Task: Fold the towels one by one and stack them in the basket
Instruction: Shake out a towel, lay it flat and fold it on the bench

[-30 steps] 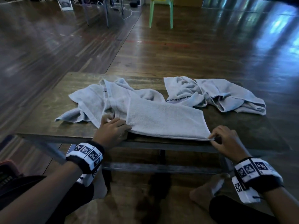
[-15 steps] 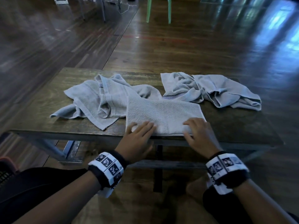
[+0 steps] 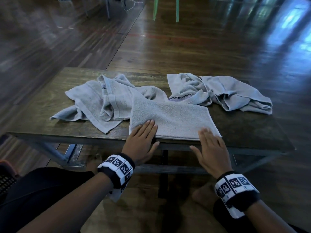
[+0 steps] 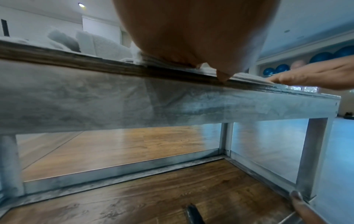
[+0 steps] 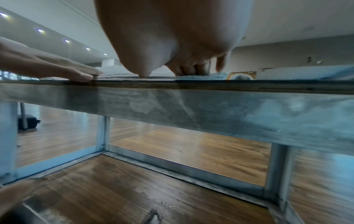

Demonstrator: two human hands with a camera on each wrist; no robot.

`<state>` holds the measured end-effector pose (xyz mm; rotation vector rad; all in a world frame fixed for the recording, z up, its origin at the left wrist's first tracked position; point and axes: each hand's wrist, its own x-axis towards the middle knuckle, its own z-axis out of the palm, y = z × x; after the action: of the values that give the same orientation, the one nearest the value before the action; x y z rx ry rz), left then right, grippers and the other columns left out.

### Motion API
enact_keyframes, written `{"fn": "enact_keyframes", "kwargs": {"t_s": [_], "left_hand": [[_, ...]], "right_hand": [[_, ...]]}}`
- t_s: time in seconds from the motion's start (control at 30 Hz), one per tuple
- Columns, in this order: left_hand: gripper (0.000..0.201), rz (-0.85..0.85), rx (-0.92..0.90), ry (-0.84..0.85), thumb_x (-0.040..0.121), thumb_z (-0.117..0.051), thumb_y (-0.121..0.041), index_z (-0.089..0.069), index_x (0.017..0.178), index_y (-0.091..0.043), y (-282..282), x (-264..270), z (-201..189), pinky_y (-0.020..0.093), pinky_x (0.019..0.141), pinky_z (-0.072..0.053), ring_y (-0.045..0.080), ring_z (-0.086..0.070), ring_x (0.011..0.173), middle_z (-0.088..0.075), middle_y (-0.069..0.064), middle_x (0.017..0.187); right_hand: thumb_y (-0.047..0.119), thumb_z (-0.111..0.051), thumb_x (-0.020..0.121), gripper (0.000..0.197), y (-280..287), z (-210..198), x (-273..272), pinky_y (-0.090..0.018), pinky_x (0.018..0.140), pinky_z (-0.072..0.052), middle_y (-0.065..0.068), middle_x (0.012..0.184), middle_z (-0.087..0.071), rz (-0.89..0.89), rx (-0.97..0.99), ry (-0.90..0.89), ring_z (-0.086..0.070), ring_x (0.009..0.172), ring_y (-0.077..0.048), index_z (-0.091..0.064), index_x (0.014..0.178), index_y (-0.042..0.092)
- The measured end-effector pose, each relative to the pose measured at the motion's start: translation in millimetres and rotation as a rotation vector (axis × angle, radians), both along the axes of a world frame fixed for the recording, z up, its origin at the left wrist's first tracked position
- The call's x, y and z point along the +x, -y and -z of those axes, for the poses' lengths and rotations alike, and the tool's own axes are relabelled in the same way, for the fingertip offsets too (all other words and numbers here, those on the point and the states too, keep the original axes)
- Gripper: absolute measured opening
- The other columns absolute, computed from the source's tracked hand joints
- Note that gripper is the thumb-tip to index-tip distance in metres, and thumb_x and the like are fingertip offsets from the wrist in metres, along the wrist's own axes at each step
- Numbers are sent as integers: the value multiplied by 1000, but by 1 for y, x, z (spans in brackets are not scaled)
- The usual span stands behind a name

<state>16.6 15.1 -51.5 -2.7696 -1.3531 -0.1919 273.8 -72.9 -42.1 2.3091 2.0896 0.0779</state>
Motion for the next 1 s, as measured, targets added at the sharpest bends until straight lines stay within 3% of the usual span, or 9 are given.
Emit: {"fn": "enact_keyframes", "kwargs": {"t_s": [0.17,0.33,0.43,0.5,0.63,0.77,0.9,1.0], "left_hand": [[69,-51,22,-39,93,-25,-53,-27,146,-9,2,-17,-1,42,114,-17,21,-21,144,-26,10,154],[77,-172,-22,44,91,-10,-60,-22,147,-9,-2,-16,-16,49,118,-5,23,-10,145,-16,10,156],[74,-121,-35,70,90,-3,-55,-11,150,-13,-8,1,-31,47,116,9,19,4,146,-2,6,158],[73,-88,-33,50,88,4,-50,-9,150,-13,-15,19,-40,47,114,15,18,6,146,0,5,159],[78,-62,-68,-12,82,12,-48,-14,149,-16,-37,38,-36,50,112,16,18,4,146,-4,2,159],[73,-112,-28,-28,85,4,-50,-22,148,-24,-48,29,-22,48,113,11,18,-4,146,-14,0,158],[61,-234,-111,41,89,-1,-53,-1,148,-37,-62,8,-21,52,111,17,19,13,145,8,-7,158],[61,-331,-156,86,88,-2,-52,5,147,-40,-64,-8,-21,54,112,14,20,16,145,13,-8,158]], "right_hand": [[63,-4,90,82,-3,-4,17,-46,110,-22,-8,143,-46,82,67,20,-40,135,-19,-46,135,9],[57,-16,92,68,-39,-26,7,-49,111,-24,-10,136,-53,105,195,-111,-44,129,-23,-48,128,9],[43,-30,97,52,-68,-35,-20,-46,114,-19,-9,145,-43,-21,233,-162,-34,137,-21,-41,136,11],[39,-29,98,51,-82,-37,-41,-46,116,-14,-6,152,-33,-78,188,-186,-24,142,-19,-33,142,14],[40,-19,100,55,-97,-24,-62,-47,117,-3,-2,160,-6,-156,-7,-142,-1,147,-17,-11,150,18],[50,-10,98,58,-101,-13,-45,-48,117,4,3,158,14,-103,-145,-151,16,145,-15,3,150,28],[54,-10,96,64,-104,-9,-15,-46,116,3,0,158,17,18,-179,-151,15,145,-19,8,149,24],[53,-12,96,66,-104,-9,7,-48,116,2,-1,159,10,142,-180,-162,10,146,-18,2,150,18]]}}
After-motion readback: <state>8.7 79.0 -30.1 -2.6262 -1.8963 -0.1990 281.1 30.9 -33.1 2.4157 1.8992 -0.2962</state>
